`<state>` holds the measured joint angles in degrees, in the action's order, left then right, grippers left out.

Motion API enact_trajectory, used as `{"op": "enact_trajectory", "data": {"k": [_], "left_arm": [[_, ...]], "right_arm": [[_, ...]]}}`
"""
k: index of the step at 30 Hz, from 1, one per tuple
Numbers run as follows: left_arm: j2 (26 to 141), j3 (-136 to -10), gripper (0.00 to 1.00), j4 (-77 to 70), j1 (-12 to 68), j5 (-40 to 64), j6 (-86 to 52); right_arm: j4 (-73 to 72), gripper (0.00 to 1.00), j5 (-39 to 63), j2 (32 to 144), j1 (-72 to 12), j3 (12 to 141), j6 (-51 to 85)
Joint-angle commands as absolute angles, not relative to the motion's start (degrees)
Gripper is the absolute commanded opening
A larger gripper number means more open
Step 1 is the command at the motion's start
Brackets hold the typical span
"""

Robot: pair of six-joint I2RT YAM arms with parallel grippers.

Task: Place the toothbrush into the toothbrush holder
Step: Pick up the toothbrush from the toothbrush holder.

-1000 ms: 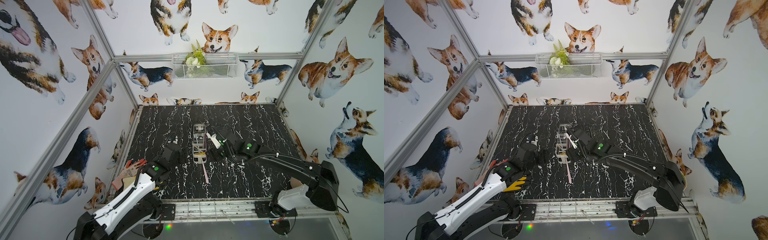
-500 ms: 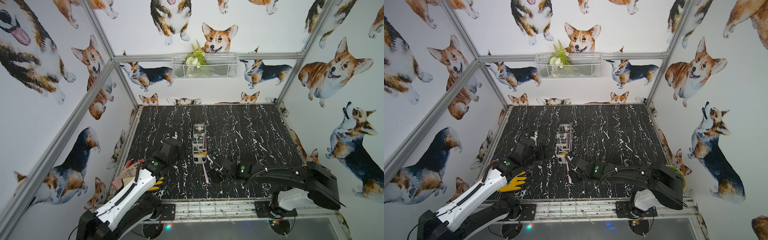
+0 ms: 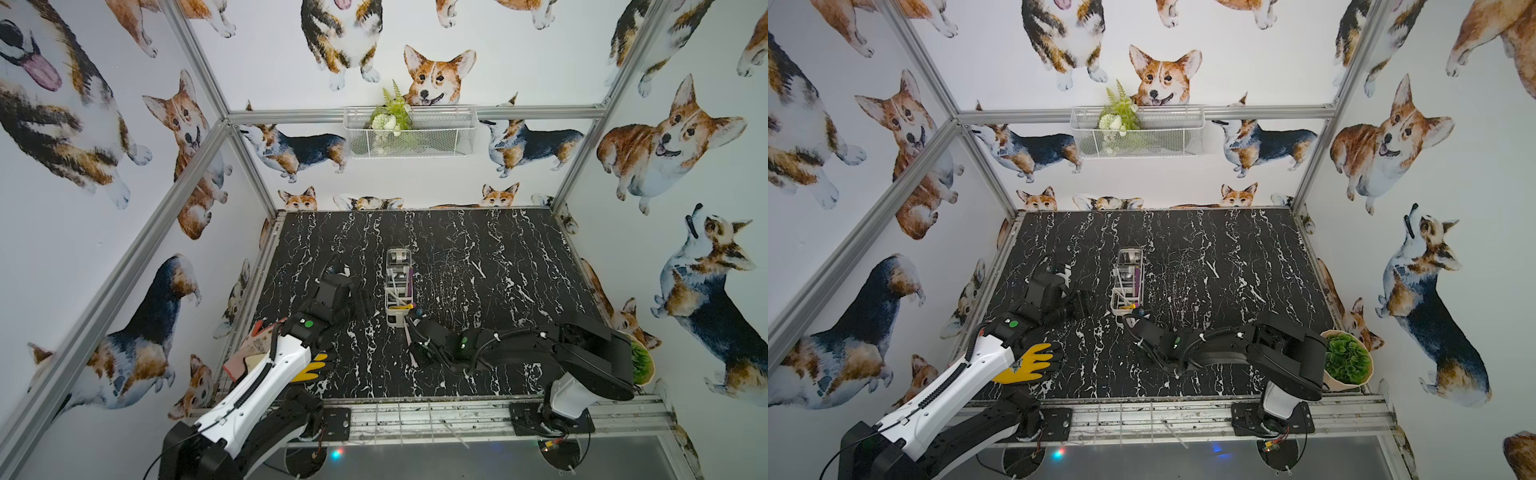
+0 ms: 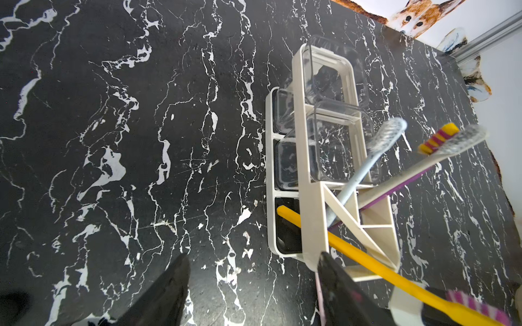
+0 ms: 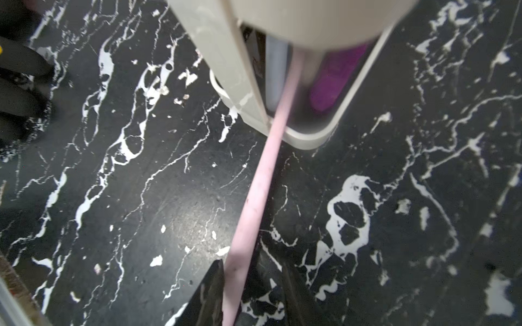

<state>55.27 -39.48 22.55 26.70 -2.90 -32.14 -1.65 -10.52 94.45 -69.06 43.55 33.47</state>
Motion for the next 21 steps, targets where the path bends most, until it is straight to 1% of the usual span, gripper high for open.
{"op": "enact_trajectory", "data": {"k": [1,5,9,13,21], "left_arm": [[55.7,-39.5,0.73,22.9,25.9,-1.0,-32.6],[56.1,-39.7,0.73,23.0,25.4,-0.4,-32.6],[56.3,-40.2,0.73,23.4,25.2,-0.1,-32.5],[56.9,-40.7,0.73,23.6,25.1,0.0,-32.3],[59.0,-42.0,0.73,22.4,25.2,1.7,-32.4]], "right_arm": [[-4.3,0.29,-12.8,95.9,-69.7,43.7,34.5],[-5.9,0.18,-14.3,96.9,-70.2,43.3,34.4],[-10.8,0.12,-16.8,95.6,-70.4,40.8,34.2],[-14.8,0.10,-18.8,94.0,-70.4,38.9,32.5],[-20.9,0.08,-21.8,92.4,-70.4,37.6,27.8]]}}
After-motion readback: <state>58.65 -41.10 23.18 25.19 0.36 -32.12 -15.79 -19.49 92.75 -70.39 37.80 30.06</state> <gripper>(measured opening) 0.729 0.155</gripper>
